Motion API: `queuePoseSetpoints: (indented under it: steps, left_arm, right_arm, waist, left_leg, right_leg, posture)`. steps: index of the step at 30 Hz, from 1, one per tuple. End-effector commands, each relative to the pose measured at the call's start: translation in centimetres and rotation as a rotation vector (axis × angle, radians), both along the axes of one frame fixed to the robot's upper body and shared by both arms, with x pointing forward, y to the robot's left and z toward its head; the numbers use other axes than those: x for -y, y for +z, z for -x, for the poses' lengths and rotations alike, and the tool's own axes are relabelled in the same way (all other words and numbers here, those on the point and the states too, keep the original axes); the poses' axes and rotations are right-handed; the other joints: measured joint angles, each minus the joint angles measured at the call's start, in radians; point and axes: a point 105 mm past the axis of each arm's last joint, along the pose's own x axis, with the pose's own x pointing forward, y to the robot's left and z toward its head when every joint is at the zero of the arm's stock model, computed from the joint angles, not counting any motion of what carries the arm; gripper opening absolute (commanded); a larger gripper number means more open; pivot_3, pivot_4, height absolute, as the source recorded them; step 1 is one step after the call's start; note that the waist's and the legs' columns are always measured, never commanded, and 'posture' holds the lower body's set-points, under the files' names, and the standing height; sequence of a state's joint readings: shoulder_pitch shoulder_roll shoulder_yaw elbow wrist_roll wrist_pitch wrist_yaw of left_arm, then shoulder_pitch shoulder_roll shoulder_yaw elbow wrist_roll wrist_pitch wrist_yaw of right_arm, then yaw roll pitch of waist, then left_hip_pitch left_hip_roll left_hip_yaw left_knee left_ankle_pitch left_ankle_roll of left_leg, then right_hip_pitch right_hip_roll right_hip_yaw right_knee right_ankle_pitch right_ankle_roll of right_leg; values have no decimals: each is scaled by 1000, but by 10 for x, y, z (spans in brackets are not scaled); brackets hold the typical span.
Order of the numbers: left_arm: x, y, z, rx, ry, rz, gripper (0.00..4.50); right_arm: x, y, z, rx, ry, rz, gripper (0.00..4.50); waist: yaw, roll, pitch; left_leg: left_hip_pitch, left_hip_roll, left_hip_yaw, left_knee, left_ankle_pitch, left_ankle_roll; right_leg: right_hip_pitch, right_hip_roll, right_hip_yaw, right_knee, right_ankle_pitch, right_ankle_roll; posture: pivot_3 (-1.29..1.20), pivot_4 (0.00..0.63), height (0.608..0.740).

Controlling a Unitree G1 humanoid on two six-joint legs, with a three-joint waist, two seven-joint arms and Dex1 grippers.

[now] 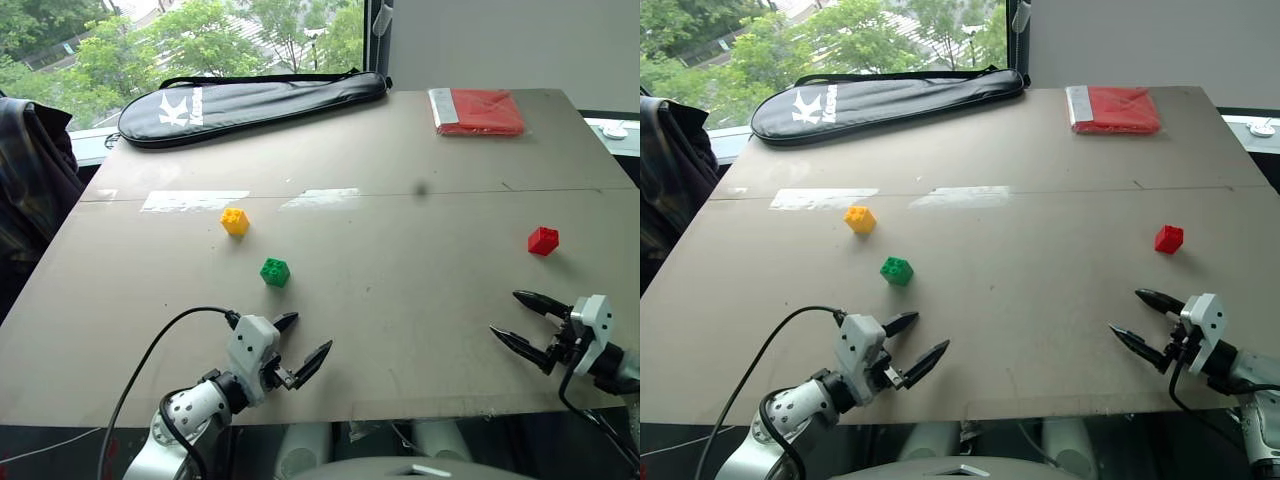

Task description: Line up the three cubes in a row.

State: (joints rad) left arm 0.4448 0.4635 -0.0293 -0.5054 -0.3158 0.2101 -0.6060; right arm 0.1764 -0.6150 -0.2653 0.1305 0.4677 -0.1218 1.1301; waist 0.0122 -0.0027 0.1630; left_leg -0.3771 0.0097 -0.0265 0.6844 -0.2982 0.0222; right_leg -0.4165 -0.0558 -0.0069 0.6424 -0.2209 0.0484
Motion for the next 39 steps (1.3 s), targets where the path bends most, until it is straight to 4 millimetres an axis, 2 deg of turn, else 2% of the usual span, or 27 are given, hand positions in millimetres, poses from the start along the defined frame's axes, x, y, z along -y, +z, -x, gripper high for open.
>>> queuePoseSetpoints:
  steps: [1,20,23,26,29,34,39]
  left_arm:
    - [2,6,-1,17,-2,-12,4425]
    - [7,11,0,28,-51,-15,4425]
    - [9,16,-3,-1,-141,-31,4425]
    - [11,28,-1,-10,-225,-15,4425]
    - [18,54,-5,19,-365,-22,4425]
    - [24,87,-29,117,-450,-76,4425]
    - [31,94,-47,124,-538,-175,4425]
  right_arm:
    - [-4,5,-5,34,20,3,4500]
    - [1,11,-5,52,-61,-10,4500]
    - [18,13,-10,10,-236,-21,4500]
    - [29,18,-11,30,-340,-17,4500]
    - [47,29,-26,74,-558,12,4500]
    - [48,31,-57,74,-740,-16,4500]
    - [43,31,-90,97,-854,-68,4500]
  waist:
    - [-1,0,0]
    - [0,0,0]
    - [3,0,0]
    - [2,0,0]
    - [0,0,0]
    - [-2,0,1]
    - [-7,1,1]
  left_leg:
    - [0,0,0,0,0,0]
    - [0,0,0,1,0,0]
    - [0,0,0,1,0,0]
    - [0,0,0,1,0,0]
    - [-1,0,-1,1,0,0]
    - [0,-2,1,2,0,0]
    - [-1,-3,2,2,1,-1]
  right_leg:
    - [0,0,0,0,0,0]
    - [0,0,1,0,0,0]
    - [0,0,0,0,0,0]
    - [0,1,0,1,0,0]
    - [-1,1,1,1,0,0]
    - [-1,2,3,3,1,-1]
    - [-1,4,2,3,4,-6]
  posture:
    - [0,150,707]
    - [0,150,707]
    - [0,150,707]
    - [0,150,707]
    - [0,150,707]
    - [0,150,707]
    - [0,150,707]
